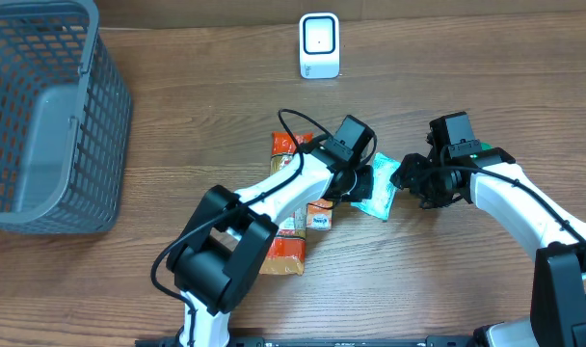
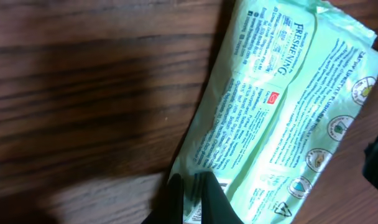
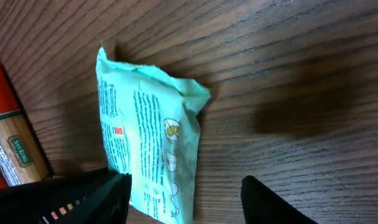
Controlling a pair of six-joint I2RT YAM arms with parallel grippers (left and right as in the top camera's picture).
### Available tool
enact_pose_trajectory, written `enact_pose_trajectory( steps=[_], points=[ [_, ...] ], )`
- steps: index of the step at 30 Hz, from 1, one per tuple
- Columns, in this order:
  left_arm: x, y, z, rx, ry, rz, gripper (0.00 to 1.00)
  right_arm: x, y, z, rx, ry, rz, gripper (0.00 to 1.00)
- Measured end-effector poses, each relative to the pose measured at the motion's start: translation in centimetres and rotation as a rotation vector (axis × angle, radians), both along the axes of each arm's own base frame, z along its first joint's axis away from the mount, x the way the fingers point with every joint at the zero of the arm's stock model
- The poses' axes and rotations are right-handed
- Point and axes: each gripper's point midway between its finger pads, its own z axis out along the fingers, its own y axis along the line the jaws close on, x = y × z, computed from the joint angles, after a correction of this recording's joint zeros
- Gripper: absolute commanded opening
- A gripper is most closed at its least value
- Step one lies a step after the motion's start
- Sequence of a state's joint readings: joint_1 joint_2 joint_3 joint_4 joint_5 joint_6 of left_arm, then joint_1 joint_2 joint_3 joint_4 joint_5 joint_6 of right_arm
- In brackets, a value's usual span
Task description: Scan the item barcode
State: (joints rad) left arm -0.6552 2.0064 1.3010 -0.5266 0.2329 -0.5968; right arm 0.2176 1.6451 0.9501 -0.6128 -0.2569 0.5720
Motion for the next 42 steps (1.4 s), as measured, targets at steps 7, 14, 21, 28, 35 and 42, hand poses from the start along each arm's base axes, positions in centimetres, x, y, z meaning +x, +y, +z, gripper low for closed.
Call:
enact_pose_trajectory(
  steps=[7, 14, 21, 28, 35, 42],
  points=[
    [0.5, -0.4, -0.3, -0.008, 0.003, 0.016, 0.04, 0.4, 0.1, -0.3, -0.002, -0.011, 0.006, 0.53],
    [0.5, -0.4, -0.3, -0.009, 0.005, 0.022, 0.04, 0.9, 0.1, -2.3, -0.014, 0.004, 0.031, 0.53],
    [0.5, -0.4, -0.3, -0.009, 0.006, 0.023, 0.04, 1.9, 0.4, -2.9, -0.008, -0.03, 0.042, 0.48],
    [0.4, -0.4, -0.3, -0.005, 0.01, 0.023, 0.04, 2.3, 0.8, -2.9, 0.006, -0.047, 0.059, 0.44],
    [0.4, -0.4, -0.3, -0.005, 0.01, 0.023, 0.04, 2.4, 1.3, -2.8, 0.03, -0.059, 0.091, 0.41],
    [0.4, -0.4, -0.3, -0.005, 0.01, 0.023, 0.04, 2.3, 1.4, -3.0, 0.036, -0.054, 0.093, 0.34]
  ],
)
